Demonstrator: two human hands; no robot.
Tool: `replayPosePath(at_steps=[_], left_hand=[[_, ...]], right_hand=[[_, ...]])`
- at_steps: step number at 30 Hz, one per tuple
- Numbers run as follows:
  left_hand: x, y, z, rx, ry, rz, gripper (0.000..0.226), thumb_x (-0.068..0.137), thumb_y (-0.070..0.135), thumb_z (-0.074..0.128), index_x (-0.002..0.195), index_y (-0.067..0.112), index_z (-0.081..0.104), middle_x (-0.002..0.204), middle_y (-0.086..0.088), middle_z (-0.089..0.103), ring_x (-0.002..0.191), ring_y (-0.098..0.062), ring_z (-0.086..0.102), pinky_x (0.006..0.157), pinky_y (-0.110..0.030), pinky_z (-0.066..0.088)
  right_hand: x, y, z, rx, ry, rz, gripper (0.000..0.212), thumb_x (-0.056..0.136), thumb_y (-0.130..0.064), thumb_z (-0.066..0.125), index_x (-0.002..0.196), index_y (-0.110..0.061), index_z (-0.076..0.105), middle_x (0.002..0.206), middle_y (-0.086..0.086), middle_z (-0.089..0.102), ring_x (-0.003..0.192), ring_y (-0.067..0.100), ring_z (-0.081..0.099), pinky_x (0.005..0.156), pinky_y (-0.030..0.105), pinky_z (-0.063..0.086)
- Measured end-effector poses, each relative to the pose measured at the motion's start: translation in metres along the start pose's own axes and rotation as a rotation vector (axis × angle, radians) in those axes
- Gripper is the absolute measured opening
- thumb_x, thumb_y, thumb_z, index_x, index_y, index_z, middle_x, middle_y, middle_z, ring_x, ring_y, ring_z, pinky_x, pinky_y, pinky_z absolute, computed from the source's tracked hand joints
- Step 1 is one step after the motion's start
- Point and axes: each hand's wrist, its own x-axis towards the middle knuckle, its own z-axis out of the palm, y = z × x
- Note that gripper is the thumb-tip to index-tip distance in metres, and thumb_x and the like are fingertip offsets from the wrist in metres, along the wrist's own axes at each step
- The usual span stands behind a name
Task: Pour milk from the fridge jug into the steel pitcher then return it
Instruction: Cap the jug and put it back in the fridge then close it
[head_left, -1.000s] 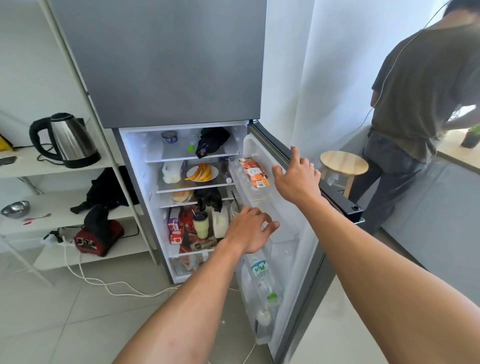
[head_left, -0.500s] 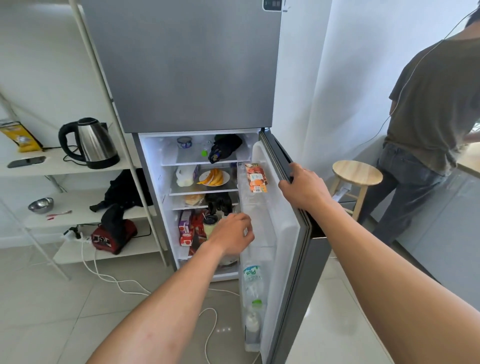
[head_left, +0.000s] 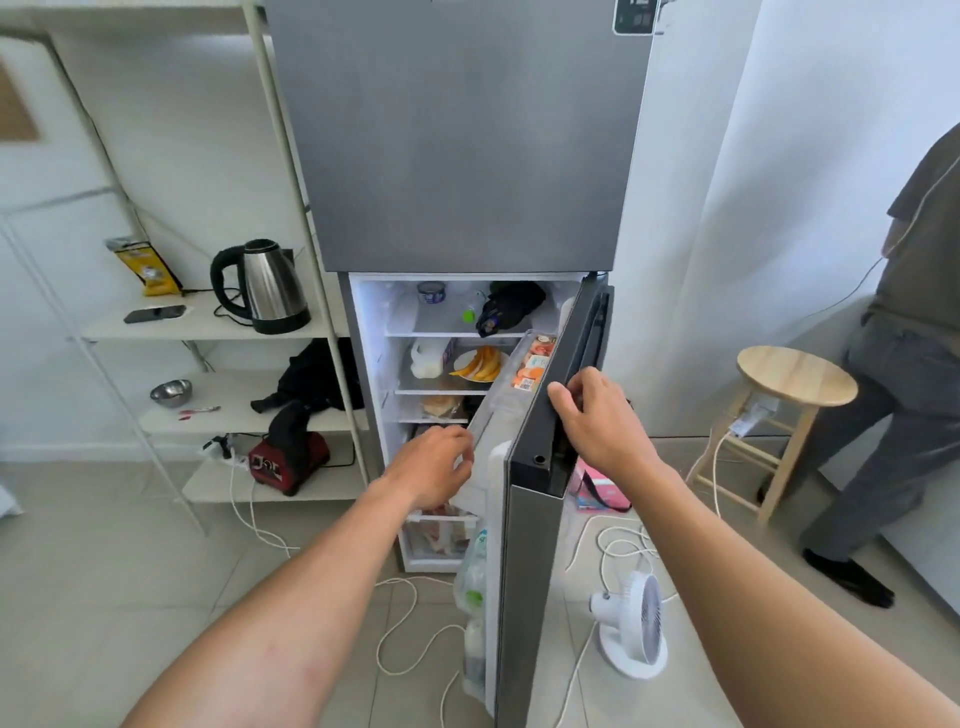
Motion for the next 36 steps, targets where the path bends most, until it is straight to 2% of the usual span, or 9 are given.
replayPosePath(at_steps=[4, 10, 15, 18, 21, 25, 30, 33, 36], left_hand=[[0.002, -0.025, -0.020, 0.026, 0.041, -0.037, 0.020, 0.097, 0.027, 0.047, 0.096, 0.021, 0.066, 0.105, 0.007, 0.063, 0.103, -0.017, 0.058, 0.082, -0.036, 0.049], [0.013, -0.055, -0.062, 0.039, 0.120, -0.107, 0.022, 0.098, 0.026, 0.046, 0.102, 0.017, 0.066, 0.110, 0.001, 0.064, 0.103, -0.020, 0.059, 0.085, -0.038, 0.050], [0.029, -0.080, -0.094, 0.058, 0.184, -0.132, 0.019, 0.099, 0.026, 0.045, 0.101, 0.021, 0.064, 0.113, 0.003, 0.064, 0.092, -0.016, 0.058, 0.082, -0.033, 0.041], [0.041, -0.100, -0.112, 0.068, 0.234, -0.129, 0.020, 0.099, 0.024, 0.046, 0.107, 0.020, 0.064, 0.117, 0.004, 0.064, 0.104, -0.019, 0.059, 0.090, -0.037, 0.044], [0.055, -0.122, -0.126, 0.096, 0.282, -0.121, 0.025, 0.100, 0.017, 0.042, 0.111, 0.020, 0.064, 0.117, 0.004, 0.064, 0.114, -0.020, 0.053, 0.095, -0.038, 0.043], [0.077, -0.144, -0.142, 0.145, 0.316, -0.098, 0.030, 0.101, 0.013, 0.040, 0.121, 0.021, 0.061, 0.131, 0.005, 0.058, 0.126, -0.017, 0.045, 0.103, -0.038, 0.040], [0.104, -0.168, -0.149, 0.204, 0.305, -0.093, 0.040, 0.101, 0.020, 0.042, 0.141, 0.023, 0.048, 0.150, 0.003, 0.042, 0.141, -0.017, 0.033, 0.108, -0.040, 0.034], [0.120, -0.181, -0.152, 0.218, 0.291, -0.100, 0.048, 0.101, 0.023, 0.044, 0.149, 0.022, 0.040, 0.162, -0.002, 0.024, 0.150, -0.020, 0.017, 0.114, -0.044, 0.029], [0.136, -0.191, -0.159, 0.225, 0.330, -0.084, 0.052, 0.101, 0.025, 0.047, 0.152, 0.022, 0.036, 0.166, -0.004, 0.010, 0.154, -0.021, 0.004, 0.119, -0.044, 0.022]], right_hand=[[0.003, 0.001, 0.022, -0.010, -0.040, -0.128, 0.036, 0.098, -0.050, 0.038, 0.089, -0.017, 0.050, 0.089, -0.003, 0.055, 0.089, 0.019, 0.049, 0.075, 0.031, 0.038], [0.017, -0.008, 0.055, -0.029, -0.111, -0.253, 0.039, 0.096, -0.052, 0.040, 0.092, -0.017, 0.059, 0.098, -0.006, 0.053, 0.106, 0.014, 0.047, 0.091, 0.027, 0.039], [0.034, -0.024, 0.073, -0.072, -0.170, -0.340, 0.043, 0.096, -0.052, 0.043, 0.112, -0.016, 0.061, 0.118, -0.004, 0.054, 0.126, 0.012, 0.040, 0.099, 0.020, 0.030], [0.047, -0.031, 0.085, -0.092, -0.198, -0.375, 0.045, 0.096, -0.049, 0.046, 0.126, -0.017, 0.057, 0.134, -0.005, 0.051, 0.139, 0.010, 0.029, 0.106, 0.020, 0.024], [0.064, -0.038, 0.102, -0.224, -0.207, -0.431, 0.045, 0.098, -0.044, 0.044, 0.136, -0.022, 0.050, 0.145, -0.004, 0.046, 0.145, 0.010, 0.022, 0.117, 0.031, 0.013], [0.088, -0.052, 0.123, -0.316, -0.198, -0.463, 0.040, 0.101, -0.032, 0.041, 0.139, -0.022, 0.047, 0.142, -0.004, 0.047, 0.142, 0.013, 0.028, 0.119, 0.039, 0.008], [0.116, -0.065, 0.147, -0.289, -0.131, -0.484, 0.034, 0.098, -0.019, 0.045, 0.129, -0.019, 0.058, 0.121, -0.001, 0.060, 0.119, 0.023, 0.051, 0.120, 0.040, 0.016], [0.131, -0.070, 0.160, -0.264, -0.115, -0.485, 0.032, 0.098, -0.018, 0.047, 0.127, -0.017, 0.061, 0.115, 0.001, 0.062, 0.114, 0.024, 0.052, 0.120, 0.040, 0.019], [0.147, -0.076, 0.170, -0.248, -0.135, -0.498, 0.031, 0.099, -0.020, 0.046, 0.127, -0.017, 0.060, 0.113, 0.001, 0.059, 0.110, 0.024, 0.048, 0.113, 0.038, 0.032]])
